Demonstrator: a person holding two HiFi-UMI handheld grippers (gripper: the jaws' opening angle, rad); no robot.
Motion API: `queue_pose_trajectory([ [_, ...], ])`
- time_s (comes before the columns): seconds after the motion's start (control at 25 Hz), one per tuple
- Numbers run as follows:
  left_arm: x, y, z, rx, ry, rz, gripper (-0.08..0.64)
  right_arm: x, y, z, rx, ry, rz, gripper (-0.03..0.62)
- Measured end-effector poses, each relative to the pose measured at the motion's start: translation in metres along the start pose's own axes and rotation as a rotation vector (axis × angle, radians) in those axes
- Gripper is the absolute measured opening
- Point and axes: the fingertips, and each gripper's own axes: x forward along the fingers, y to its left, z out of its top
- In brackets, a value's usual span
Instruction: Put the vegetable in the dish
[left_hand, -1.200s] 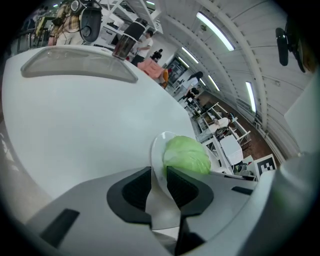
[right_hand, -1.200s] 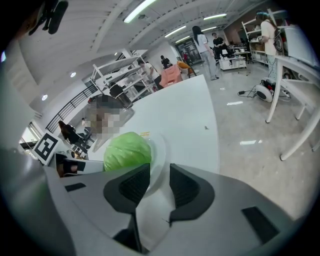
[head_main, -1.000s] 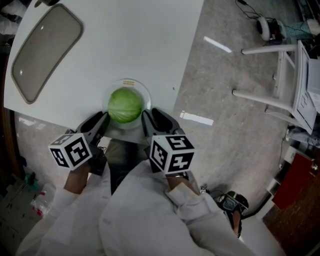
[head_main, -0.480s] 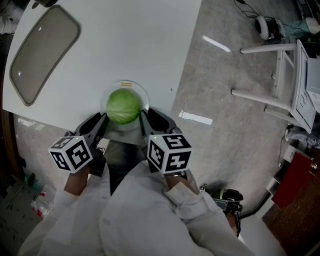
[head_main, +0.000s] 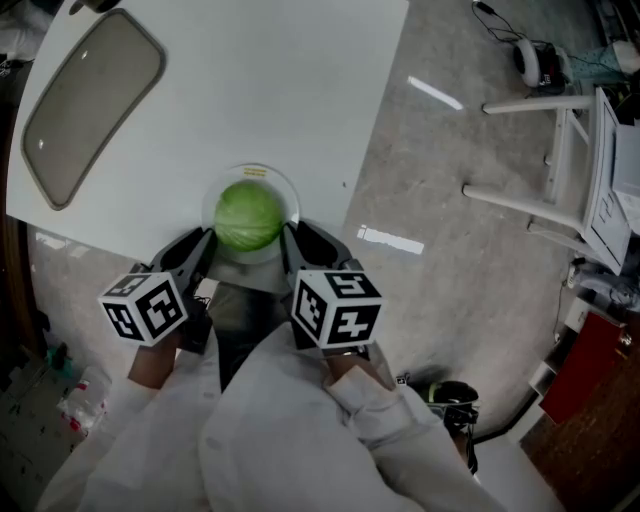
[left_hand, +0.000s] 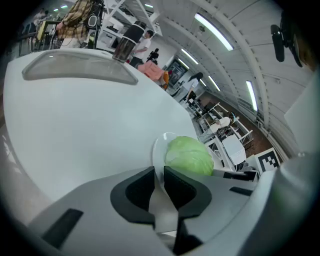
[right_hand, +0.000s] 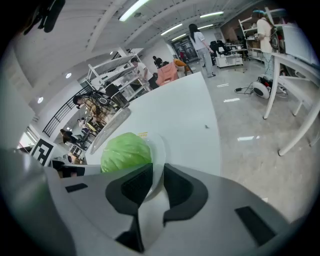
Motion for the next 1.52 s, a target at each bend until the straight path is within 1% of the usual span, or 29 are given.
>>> queue_pose_trajectory([
  [0.2, 0.000, 0.000, 0.000, 0.002, 0.014, 0.023, 0.063, 0.000, 0.000, 0.001, 0.001, 0.011, -0.015, 0.075],
  [0.44, -0.002, -0.001, -0.004, -0.018, 0.013, 0.038, 0.063, -0.003, 0.000, 0.001, 0.018, 0.014, 0.007, 0.067],
  [0.6, -0.005, -0.004, -0.002, -0.010, -0.011, 0.049, 0.061, -0.005, 0.001, 0.005, 0.007, 0.008, 0.010, 0.066],
  [0.92, -0.015, -0.011, 0.005, -0.034, -0.068, 0.072, 0.063, -0.009, 0.009, 0.019, -0.033, -0.007, 0.033, 0.066],
  [1.2, -0.029, -0.007, 0.012, -0.052, -0.121, 0.107, 0.063, -0.007, 0.024, 0.025, -0.068, 0.001, 0.080, 0.066],
  [1.52, -0.044, 0.002, 0.022, -0.062, -0.169, 0.109, 0.062, -0.001, 0.044, 0.033, -0.102, -0.001, 0.109, 0.066],
])
